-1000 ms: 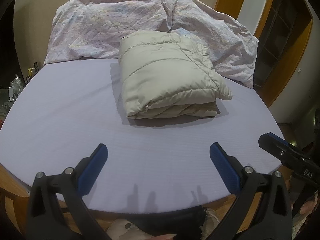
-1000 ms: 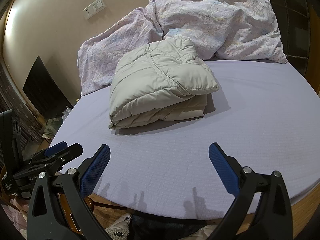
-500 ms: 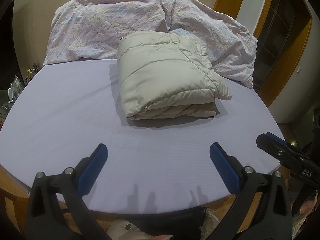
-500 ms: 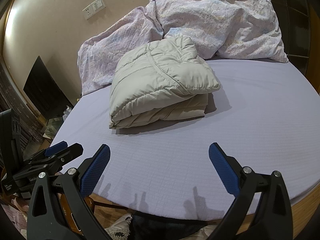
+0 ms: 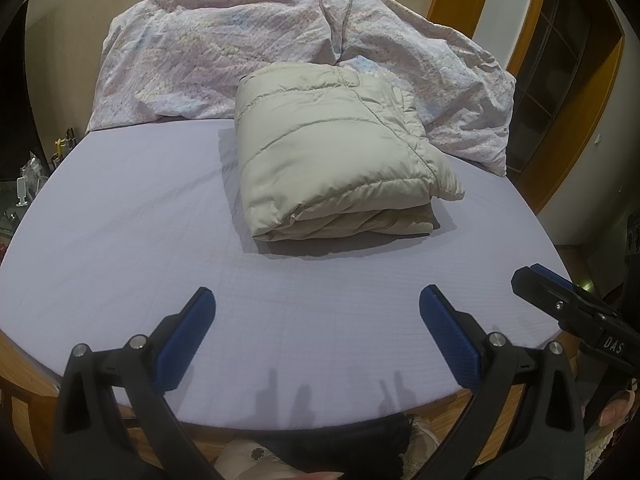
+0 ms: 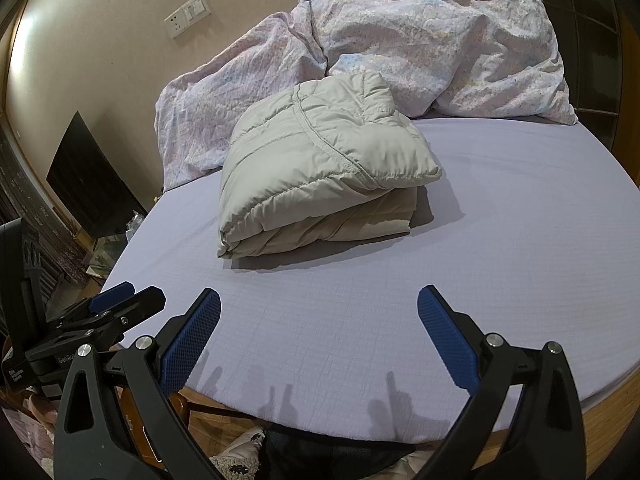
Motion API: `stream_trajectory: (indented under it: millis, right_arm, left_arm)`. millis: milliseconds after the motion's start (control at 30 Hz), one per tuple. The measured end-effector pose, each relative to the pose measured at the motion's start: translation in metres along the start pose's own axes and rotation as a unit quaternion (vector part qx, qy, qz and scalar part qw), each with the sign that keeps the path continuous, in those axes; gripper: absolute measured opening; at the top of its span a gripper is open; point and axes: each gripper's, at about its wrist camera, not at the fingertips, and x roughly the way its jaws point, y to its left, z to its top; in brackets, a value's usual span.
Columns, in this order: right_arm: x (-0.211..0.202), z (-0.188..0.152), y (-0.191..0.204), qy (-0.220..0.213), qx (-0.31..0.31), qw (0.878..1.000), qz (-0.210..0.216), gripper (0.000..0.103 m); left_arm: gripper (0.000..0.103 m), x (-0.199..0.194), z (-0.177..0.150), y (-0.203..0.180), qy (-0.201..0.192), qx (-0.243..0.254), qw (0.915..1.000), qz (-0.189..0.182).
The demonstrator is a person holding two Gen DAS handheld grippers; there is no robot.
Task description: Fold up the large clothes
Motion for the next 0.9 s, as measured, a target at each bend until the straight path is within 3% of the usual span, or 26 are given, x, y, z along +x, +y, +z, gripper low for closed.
stream_trajectory:
  millis: [900]
  right_arm:
    - [0.0081, -0.0046, 0.0032, 0.004, 0.005, 1.0, 0.001, 0.101]
  left_arm:
    - [0.101, 0.0059, 0.001, 0.0012, 0.004, -0.001, 1.0, -0.002]
